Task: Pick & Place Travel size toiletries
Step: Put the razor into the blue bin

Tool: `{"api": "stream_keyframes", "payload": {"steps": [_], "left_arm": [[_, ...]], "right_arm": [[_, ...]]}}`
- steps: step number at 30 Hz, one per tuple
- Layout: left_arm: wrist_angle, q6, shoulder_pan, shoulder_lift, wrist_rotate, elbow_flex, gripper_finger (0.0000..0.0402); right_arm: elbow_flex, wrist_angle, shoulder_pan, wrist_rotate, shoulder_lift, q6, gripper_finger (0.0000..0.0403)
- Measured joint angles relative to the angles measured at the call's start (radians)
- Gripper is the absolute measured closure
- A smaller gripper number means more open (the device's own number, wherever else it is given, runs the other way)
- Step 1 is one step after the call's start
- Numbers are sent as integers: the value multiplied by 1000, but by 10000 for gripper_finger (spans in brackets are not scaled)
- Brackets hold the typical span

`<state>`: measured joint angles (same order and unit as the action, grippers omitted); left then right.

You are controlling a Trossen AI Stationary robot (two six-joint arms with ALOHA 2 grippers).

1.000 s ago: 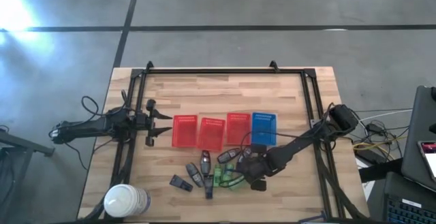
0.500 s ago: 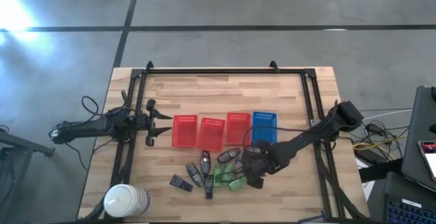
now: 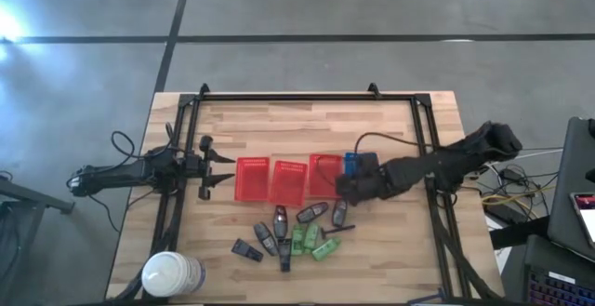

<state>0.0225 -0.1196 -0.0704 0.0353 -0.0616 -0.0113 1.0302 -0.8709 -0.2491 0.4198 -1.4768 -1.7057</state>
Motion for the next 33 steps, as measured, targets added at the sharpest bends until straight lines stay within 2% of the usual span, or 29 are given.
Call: {"api": "stream_keyframes", "payload": {"steps": [5, 10, 13, 17, 23, 28, 33], "left_arm": [[0, 0, 0, 0, 0, 0, 213], [0, 0, 0, 0, 1, 0, 213], [0, 0, 0, 0, 1, 0, 213], [0, 0, 0, 0, 2, 0, 213], [0, 0, 0, 0, 3, 0, 213], [0, 0, 0, 0, 3, 0, 213], [0, 0, 0, 0, 3, 0, 213]], "right_arm": [[-117, 69, 87, -74, 6, -14, 370], [-191, 83, 123, -154, 4, -14, 369], [-214, 98, 125, -162, 4, -26, 362], [-211, 99, 123, -161, 4, -44, 328], [-154, 90, 120, -154, 4, 75, 246], [-58, 66, 98, -148, 12, 320, 185], [60, 70, -17, -196, 6, 862, 151]]}}
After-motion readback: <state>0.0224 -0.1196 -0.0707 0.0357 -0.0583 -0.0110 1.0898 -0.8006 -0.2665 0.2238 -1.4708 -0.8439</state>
